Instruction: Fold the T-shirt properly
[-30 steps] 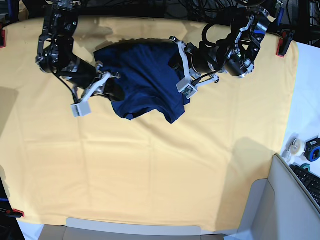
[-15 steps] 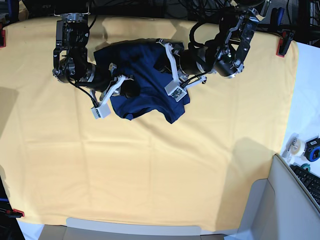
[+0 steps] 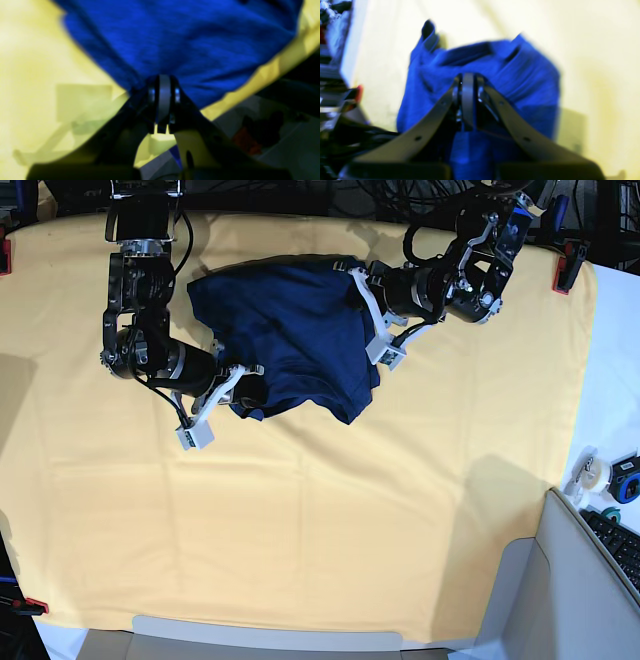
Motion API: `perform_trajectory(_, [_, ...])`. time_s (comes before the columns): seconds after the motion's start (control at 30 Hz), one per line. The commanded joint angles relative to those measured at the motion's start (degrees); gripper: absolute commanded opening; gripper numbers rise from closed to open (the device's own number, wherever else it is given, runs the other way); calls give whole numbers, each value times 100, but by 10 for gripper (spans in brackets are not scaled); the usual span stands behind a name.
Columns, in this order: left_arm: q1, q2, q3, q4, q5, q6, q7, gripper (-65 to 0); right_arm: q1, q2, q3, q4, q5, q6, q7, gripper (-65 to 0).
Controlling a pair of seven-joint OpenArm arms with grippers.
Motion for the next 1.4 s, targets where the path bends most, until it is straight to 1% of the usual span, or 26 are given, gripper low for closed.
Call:
perform_trajectory(0.0, [-31,-19,-43,85,-67,69,15,-650,154,31,11,97,-72,41,102,-650])
perform_trajectory(0.13, [40,-19,-52,85,-67,69,24,-650,303,-22,3,97,-863,41,102,-650])
perform_trajectory(0.23, [75,-80,-52,85,-67,69,15,-650,400,-189,73,97,-1602,41,102,-650])
perform_trajectory(0.33, [83,-177,-60,94,-67,69,7,-650,488,-330,381,132,-2261,41,111,-650])
perform_trajectory(0.4, [75,-195,-210,173,-67,69,-2,-650,558,-409,741,159,-2516,41,111,-650])
perform_trajectory(0.47, [180,-239,-597,419,-67,69,-2,-650,611,-427,1145,343,-2701,41,111,-650])
perform_trajectory(0.53, [374,-239,-1168,744,-76,69,-2,-650,611,-427,1418,677,-2789,41,102,-650])
perform_trajectory(0.6, [541,-239,-1713,823,-103,69,-2,-650,567,-427,1638,1038,-2885,41,76,-650])
perform_trajectory(0.63, [637,-247,-1977,823,-103,69,-2,-650,444,-427,1805,1293,-3000,41,67,-650])
perform_trajectory(0.73, [1253,-265,-2847,823,-85,69,-2,-650,-216,-260,2429,2146,-3334,41,76,-650])
perform_trajectory(0.8, [1771,-397,-3515,841,-111,34,-37,-650,-761,-260,2781,2752,-3386,41,67,-650])
perform_trajectory(0.83, [2044,-415,-3805,841,-111,34,-143,-650,-1095,-260,2912,2822,-3316,41,102,-650])
perform_trajectory(0.93, [2993,-397,-4641,841,-120,25,-609,-650,-2123,-49,3501,2779,-2718,41,102,-650])
perform_trajectory(0.97, [3257,-371,-4834,841,-120,25,-776,-650,-2431,-57,3642,2779,-2551,50,111,-650])
perform_trajectory(1.0, [3538,-265,-4975,841,-120,25,-987,-650,-2739,-84,3748,2779,-2375,50,120,-650])
perform_trajectory(1.07, [3960,-19,-5133,841,-111,25,-1312,-650,-3249,-92,3871,2779,-2147,50,120,-650])
perform_trajectory(1.13, [4268,87,-5159,832,-103,25,-1523,-650,-3688,-145,3932,2770,-2015,50,120,-650])
perform_trajectory(1.27, [4611,139,-5106,744,-103,43,-1620,-650,-4567,-506,3915,2752,-2006,50,111,-650])
perform_trajectory(1.37, [4681,139,-5080,533,-111,34,-1611,-650,-5016,-822,3897,2717,-2006,50,111,-650])
